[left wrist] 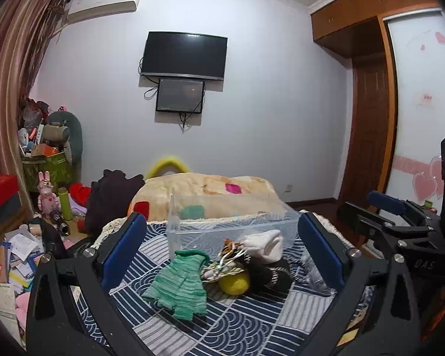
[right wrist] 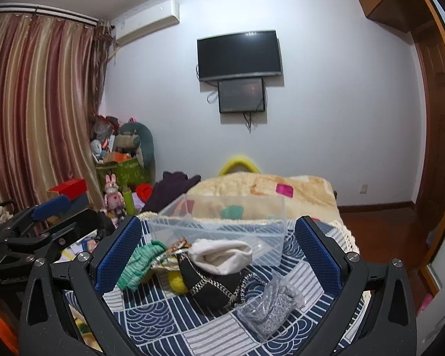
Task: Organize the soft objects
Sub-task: 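Grasp the green knitted glove with the left tool while the right tool grasps the clear sock bag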
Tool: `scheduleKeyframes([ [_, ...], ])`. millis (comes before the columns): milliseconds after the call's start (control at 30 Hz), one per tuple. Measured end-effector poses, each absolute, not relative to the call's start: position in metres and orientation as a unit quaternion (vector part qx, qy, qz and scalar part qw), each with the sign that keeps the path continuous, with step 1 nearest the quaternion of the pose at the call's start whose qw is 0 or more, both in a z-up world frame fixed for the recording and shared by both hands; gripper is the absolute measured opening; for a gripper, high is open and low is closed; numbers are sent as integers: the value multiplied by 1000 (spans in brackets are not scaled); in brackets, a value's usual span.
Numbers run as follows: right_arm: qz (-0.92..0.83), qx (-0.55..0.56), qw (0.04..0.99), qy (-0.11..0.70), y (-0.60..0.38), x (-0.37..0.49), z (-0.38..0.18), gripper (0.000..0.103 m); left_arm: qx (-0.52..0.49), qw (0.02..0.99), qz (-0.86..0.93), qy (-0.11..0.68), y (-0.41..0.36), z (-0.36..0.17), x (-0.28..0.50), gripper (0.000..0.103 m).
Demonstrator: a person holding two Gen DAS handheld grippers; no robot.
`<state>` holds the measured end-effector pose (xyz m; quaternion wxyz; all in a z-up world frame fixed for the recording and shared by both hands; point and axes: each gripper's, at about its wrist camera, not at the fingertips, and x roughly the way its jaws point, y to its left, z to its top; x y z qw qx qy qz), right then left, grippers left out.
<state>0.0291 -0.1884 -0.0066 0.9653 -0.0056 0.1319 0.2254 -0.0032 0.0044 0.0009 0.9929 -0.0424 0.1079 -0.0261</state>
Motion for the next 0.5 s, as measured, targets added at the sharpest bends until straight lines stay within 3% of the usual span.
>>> scheduleKeyframes([
  [167,208,0,967,149,-196,45,-19,103,-44,991,-19,127,9,-10,9,99],
  [233,202,0,967,153,-198,49,-22,102,-51,989,-20,138,13,-15,16,84],
  [267,198,0,968,155,-199,51,-24,101,-52,988,-19,144,14,-17,19,83],
  [500,192,9,962,194,-206,66,-38,83,-56,980,-10,190,25,-39,45,73],
])
